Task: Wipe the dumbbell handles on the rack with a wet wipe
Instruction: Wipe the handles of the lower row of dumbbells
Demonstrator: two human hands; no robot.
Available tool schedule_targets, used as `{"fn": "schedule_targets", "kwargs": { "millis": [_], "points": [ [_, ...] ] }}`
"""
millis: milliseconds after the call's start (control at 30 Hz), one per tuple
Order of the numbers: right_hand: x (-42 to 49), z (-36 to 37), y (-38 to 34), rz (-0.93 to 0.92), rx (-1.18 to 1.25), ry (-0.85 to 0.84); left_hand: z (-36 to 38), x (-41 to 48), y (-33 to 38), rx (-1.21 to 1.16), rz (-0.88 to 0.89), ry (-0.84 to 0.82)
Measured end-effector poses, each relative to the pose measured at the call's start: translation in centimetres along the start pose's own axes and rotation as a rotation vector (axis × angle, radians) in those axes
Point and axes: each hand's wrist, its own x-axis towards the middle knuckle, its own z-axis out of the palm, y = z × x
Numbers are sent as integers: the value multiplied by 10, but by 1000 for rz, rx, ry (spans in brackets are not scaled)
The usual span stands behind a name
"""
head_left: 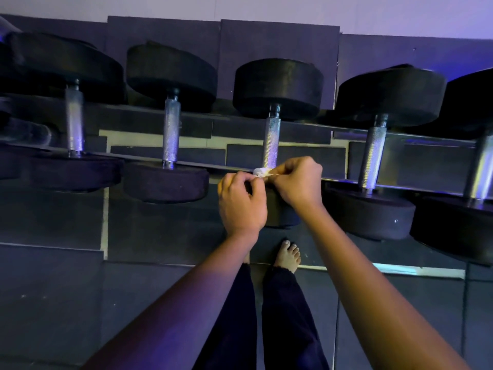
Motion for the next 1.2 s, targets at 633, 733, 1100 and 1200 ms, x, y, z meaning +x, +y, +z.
{"fn": "schedule_targets", "kwargs": {
  "millis": [633,733,1100,1200],
  "points": [
    [2,-14,1,36,45,-70,1,1,-2,5,23,38],
    [4,-14,0,7,67,-77,3,2,-4,8,21,36],
    [60,-7,-22,-18,400,183,1,1,-2,-4,2,4],
    [52,-9,-8,22,351,58,1,1,-2,2,1,4]
  ]
}}
